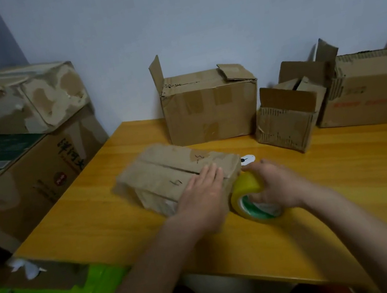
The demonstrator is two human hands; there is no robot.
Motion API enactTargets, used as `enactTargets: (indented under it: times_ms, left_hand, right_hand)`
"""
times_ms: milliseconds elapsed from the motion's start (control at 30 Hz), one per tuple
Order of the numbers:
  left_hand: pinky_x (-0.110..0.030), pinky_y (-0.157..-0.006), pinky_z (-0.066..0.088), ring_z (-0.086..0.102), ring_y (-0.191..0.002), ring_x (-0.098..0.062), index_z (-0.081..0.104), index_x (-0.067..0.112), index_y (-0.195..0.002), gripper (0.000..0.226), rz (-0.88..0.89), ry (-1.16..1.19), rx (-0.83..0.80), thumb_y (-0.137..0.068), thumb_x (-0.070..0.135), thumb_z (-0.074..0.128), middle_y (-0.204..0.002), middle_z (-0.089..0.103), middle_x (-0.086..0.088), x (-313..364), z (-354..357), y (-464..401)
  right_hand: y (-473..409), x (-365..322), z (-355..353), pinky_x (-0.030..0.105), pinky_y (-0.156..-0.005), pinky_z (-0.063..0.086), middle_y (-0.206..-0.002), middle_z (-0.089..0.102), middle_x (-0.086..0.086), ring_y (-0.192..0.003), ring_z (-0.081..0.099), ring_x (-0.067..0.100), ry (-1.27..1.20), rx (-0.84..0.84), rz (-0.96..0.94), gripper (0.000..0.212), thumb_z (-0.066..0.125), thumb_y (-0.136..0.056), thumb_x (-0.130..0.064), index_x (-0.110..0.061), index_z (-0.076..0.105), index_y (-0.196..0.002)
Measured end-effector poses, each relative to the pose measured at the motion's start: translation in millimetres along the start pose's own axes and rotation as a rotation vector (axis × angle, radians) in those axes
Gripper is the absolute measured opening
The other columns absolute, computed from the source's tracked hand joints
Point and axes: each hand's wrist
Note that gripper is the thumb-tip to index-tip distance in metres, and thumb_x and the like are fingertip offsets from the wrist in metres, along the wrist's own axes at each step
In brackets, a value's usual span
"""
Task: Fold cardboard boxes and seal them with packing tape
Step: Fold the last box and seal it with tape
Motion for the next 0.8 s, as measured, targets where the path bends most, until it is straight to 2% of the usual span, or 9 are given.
enactTargets:
  times_ms: [67,133,167,233,333,500,600,700,800]
  left_hand:
    - [-0.035,-0.119,-0.002,-0.009,-0.148,-0.013,-0.009,0.030,-0.153,0.089,0.000,0.000,0.020,-0.091,-0.004,0.047,-0.162,-0.013,0.005,-22.7,-1.8,7.4]
    - [-0.033,-0.118,0.004,-0.002,-0.149,-0.013,-0.005,0.039,-0.152,0.095,-0.029,0.024,0.063,-0.090,-0.005,0.051,-0.163,-0.007,0.007,-42.5,-3.0,12.8]
    - [-0.034,-0.118,0.005,0.000,-0.149,-0.014,-0.003,0.041,-0.152,0.093,-0.049,0.041,0.067,-0.091,-0.001,0.054,-0.163,-0.005,0.007,-51.6,-3.5,15.0]
    - [-0.035,-0.119,0.006,0.002,-0.149,-0.014,0.003,0.043,-0.152,0.081,-0.077,0.065,0.071,-0.096,0.014,0.054,-0.163,-0.002,0.007,-68.4,-4.4,19.2]
    - [-0.035,-0.118,0.004,0.002,-0.149,-0.013,0.009,0.042,-0.152,0.066,-0.068,0.105,0.076,-0.100,0.033,0.048,-0.163,0.002,0.007,-88.3,-5.4,22.4]
    - [-0.035,-0.118,0.003,0.002,-0.149,-0.014,0.015,0.041,-0.151,0.059,-0.058,0.169,0.048,-0.101,0.033,0.044,-0.163,0.005,0.006,-95.4,-5.8,19.7]
    - [-0.035,-0.118,0.004,0.004,-0.148,-0.014,0.019,0.041,-0.151,0.056,-0.082,0.191,0.073,-0.102,0.029,0.042,-0.162,0.009,0.006,-96.0,-2.3,15.5]
    - [-0.036,-0.119,0.006,0.007,-0.147,-0.015,0.023,0.042,-0.149,0.055,-0.100,0.220,0.134,-0.101,0.025,0.043,-0.161,0.015,0.006,-95.1,2.8,13.4]
    - [-0.034,-0.118,0.005,0.009,-0.147,-0.014,0.026,0.042,-0.148,0.060,-0.121,0.239,0.189,-0.099,0.012,0.043,-0.160,0.018,0.007,-93.7,6.6,12.2]
  right_hand:
    - [5.6,-4.0,-7.8,0.030,-0.097,0.048,-0.128,0.055,-0.010,-0.113,0.055,0.011,-0.354,-0.275,-0.079,0.060,0.074,-0.079,-0.036,-0.034,0.045,-0.132]
    - [7.8,-7.9,-8.6,0.024,-0.088,0.051,-0.119,0.061,-0.005,-0.101,0.059,0.007,-0.520,-0.471,-0.133,0.059,0.067,-0.077,-0.050,-0.028,0.050,-0.130]
    - [4.2,-8.7,-6.9,0.023,-0.082,0.051,-0.111,0.062,-0.001,-0.093,0.058,0.008,-0.551,-0.490,-0.135,0.059,0.061,-0.079,-0.055,-0.023,0.054,-0.127]
    - [-14.2,-5.1,0.2,0.028,-0.080,0.049,-0.103,0.062,0.005,-0.088,0.058,0.014,-0.586,-0.359,-0.079,0.052,0.053,-0.087,-0.053,-0.013,0.060,-0.121]
    - [-61.3,15.2,14.3,0.035,-0.100,0.040,-0.132,0.054,0.008,-0.118,0.051,0.022,-0.312,-0.015,0.057,0.038,0.047,-0.100,-0.030,-0.011,0.053,-0.132]
    - [-117.2,54.1,47.7,0.041,-0.113,0.023,-0.156,0.021,0.008,-0.141,0.021,0.033,0.134,-0.036,0.172,0.050,0.041,-0.099,-0.014,-0.021,0.030,-0.147]
    - [-126.2,64.9,53.0,0.036,-0.100,0.036,-0.140,0.038,0.010,-0.125,0.039,0.034,0.162,0.071,0.115,0.047,0.043,-0.094,-0.002,-0.018,0.045,-0.138]
    - [-127.3,64.2,49.8,0.030,-0.080,0.038,-0.111,0.048,0.008,-0.106,0.049,0.030,0.069,0.124,0.102,0.029,0.056,-0.093,-0.011,-0.015,0.059,-0.122]
    - [-121.3,61.8,45.4,0.029,-0.074,0.041,-0.113,0.057,0.011,-0.095,0.054,0.024,-0.182,0.033,0.175,0.034,0.072,-0.083,-0.013,-0.016,0.059,-0.114]
Point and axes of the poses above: each hand's wrist, its own y-axis away from the middle knuckle, its own z-axis out of the palm, x = y × z
